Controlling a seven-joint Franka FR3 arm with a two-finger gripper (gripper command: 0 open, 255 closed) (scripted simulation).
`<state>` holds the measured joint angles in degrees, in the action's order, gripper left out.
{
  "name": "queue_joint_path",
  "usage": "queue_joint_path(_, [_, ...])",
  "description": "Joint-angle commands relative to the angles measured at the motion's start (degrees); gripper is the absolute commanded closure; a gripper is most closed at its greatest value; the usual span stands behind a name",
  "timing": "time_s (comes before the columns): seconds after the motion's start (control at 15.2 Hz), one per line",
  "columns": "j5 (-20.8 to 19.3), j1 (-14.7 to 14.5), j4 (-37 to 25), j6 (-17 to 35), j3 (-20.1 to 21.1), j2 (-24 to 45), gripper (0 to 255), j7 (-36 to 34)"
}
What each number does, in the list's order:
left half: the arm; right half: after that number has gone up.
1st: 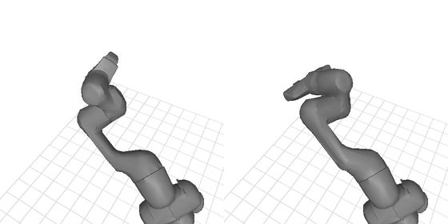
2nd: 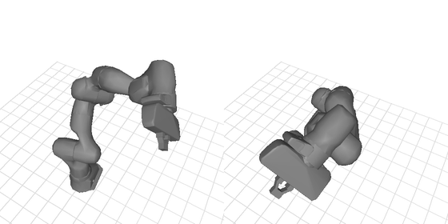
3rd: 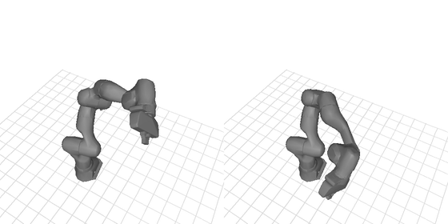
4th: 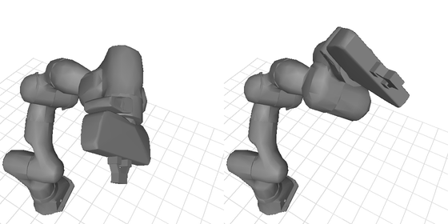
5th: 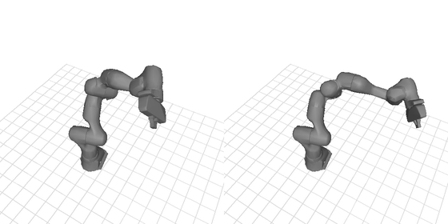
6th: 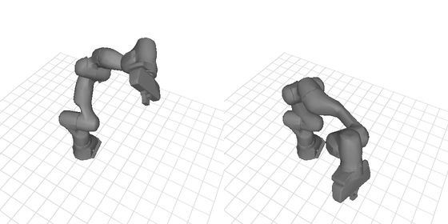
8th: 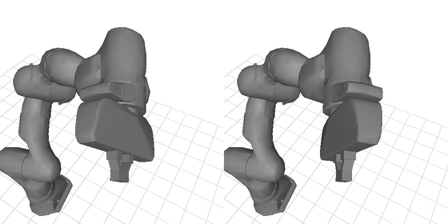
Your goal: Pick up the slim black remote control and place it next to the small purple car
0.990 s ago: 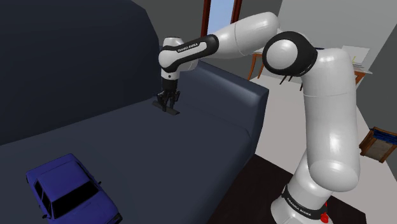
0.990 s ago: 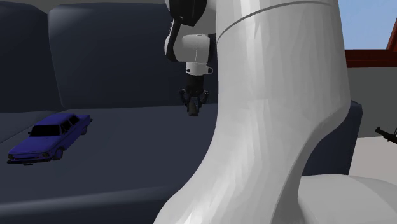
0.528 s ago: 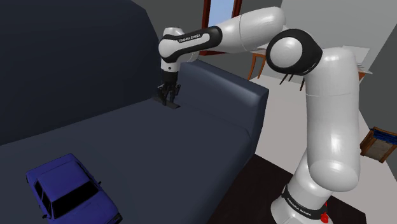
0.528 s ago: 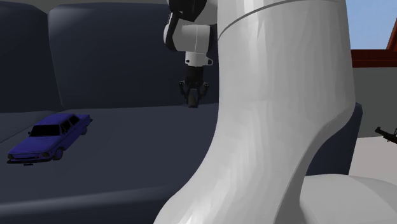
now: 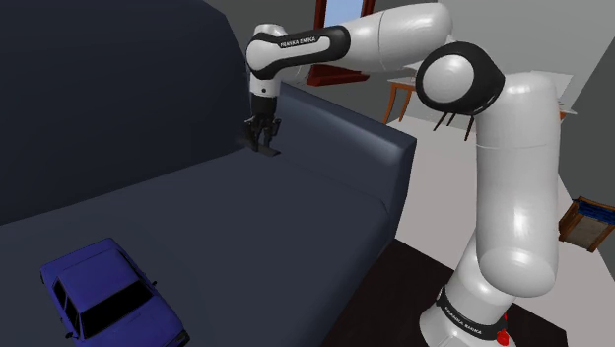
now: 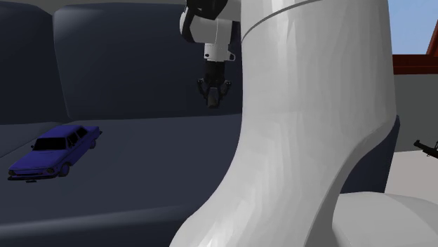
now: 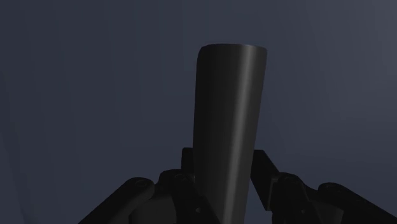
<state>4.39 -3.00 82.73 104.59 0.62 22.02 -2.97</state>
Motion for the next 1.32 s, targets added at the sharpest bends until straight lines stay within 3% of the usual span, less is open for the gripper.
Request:
queue_joint_path(0.0, [-0.03, 0.04, -1.80, -1.68, -0.02, 0.13, 255, -0.07])
queue_joint_path(0.53, [-0.11, 0.08, -7.97, -7.56, -0.02, 0.42, 255, -0.48])
queue_joint_path(1.25, [-0.47, -7.16, 13.62, -0.28, 4.24, -14.76, 255, -11.56])
